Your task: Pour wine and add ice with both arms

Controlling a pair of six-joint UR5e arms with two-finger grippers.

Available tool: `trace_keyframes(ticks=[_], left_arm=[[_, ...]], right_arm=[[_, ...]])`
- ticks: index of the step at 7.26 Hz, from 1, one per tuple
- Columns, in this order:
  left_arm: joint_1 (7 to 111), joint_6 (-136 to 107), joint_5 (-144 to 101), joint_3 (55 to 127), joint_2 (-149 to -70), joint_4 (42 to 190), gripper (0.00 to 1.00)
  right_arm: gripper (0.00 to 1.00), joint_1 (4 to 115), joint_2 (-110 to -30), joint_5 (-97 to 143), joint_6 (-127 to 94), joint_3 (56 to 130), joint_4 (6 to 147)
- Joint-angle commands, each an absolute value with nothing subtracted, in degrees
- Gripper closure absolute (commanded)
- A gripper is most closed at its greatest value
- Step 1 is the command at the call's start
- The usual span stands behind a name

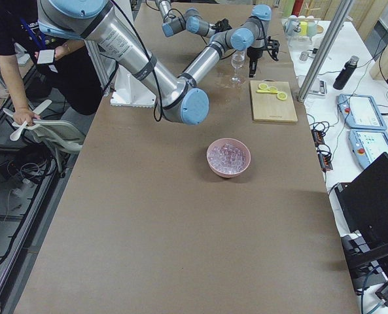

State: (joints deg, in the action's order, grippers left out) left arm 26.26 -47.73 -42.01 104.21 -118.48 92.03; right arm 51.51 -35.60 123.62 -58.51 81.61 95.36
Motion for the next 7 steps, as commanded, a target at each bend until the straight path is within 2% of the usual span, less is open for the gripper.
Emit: trace_keyframes(ticks=[1, 7], left_arm=[[26.28, -47.64, -42.01, 103.01, -118.74, 92.02, 0.86], [26.80, -42.38, -42.01, 103.01, -118.83, 92.11, 0.86]], right_arm=[[1.00, 51.50, -35.51, 123.66, -58.54, 81.65, 95.36], [1.00, 52.12, -35.68, 124.01, -58.45, 81.65, 95.19]])
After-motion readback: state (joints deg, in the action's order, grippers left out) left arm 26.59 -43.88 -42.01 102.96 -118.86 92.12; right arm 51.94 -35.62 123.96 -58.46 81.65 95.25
